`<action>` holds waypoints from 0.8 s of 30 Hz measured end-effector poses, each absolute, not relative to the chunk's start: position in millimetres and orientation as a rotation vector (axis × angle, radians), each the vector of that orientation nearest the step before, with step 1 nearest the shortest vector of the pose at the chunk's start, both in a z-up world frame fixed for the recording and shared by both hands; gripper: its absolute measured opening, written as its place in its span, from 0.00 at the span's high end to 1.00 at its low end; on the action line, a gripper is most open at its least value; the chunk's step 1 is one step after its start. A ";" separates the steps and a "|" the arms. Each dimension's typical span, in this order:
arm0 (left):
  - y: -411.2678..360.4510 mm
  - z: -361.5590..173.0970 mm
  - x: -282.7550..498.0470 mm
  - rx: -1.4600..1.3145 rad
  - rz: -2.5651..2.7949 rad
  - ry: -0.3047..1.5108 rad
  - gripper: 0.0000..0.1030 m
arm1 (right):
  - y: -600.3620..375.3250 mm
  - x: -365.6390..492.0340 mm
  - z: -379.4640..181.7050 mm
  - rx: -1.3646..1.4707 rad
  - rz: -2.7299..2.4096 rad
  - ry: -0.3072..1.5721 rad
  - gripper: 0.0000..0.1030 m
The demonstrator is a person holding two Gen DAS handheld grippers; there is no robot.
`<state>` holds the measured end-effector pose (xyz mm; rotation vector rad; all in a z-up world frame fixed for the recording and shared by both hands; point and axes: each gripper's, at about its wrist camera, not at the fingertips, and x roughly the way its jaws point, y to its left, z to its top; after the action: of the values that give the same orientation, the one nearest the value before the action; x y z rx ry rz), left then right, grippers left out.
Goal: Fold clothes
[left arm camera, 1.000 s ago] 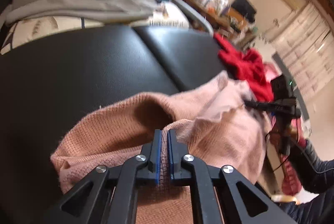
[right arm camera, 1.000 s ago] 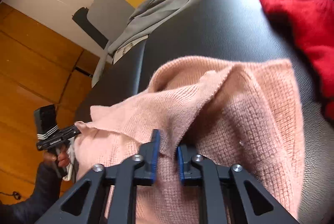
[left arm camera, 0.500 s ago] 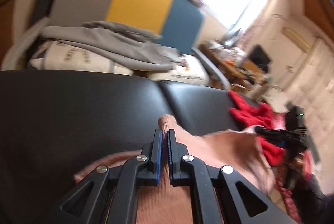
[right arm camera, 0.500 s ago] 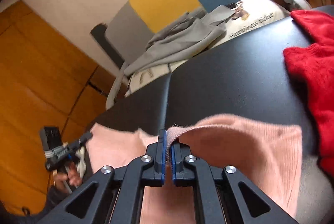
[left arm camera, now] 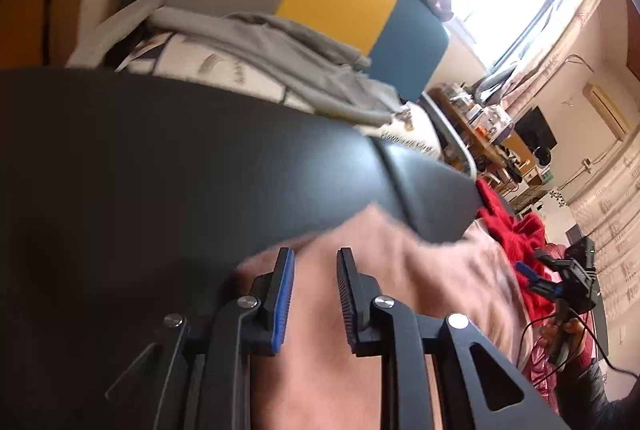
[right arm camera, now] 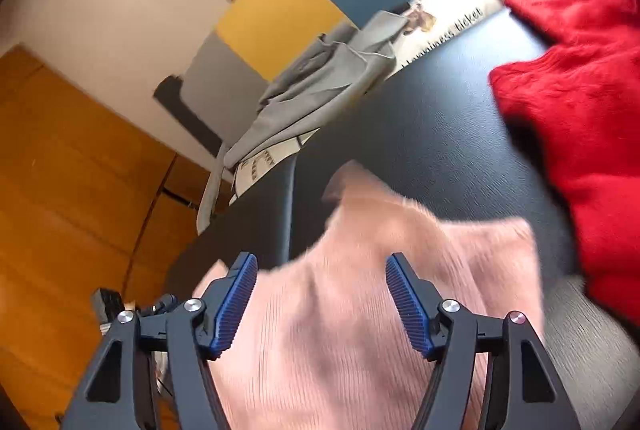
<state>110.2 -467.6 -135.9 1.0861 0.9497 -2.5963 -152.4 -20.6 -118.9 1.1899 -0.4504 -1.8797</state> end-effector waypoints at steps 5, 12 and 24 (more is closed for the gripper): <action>-468.3 -153.7 140.9 1.132 -2.567 1.014 0.79 | 5.2 -122.9 -125.6 1.235 -1.957 -0.354 0.33; -456.8 -172.0 143.9 1.156 -2.566 1.107 0.78 | 28.0 -103.0 -144.6 1.315 -1.992 -0.340 0.33; -437.7 -142.3 174.5 1.114 -2.599 1.300 0.96 | 25.3 -89.5 -149.9 1.315 -2.039 -0.161 0.44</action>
<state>174.5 -437.7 -142.3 1.1138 1.3001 -2.5992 -89.5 25.3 -149.9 1.3150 -0.1613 -2.0395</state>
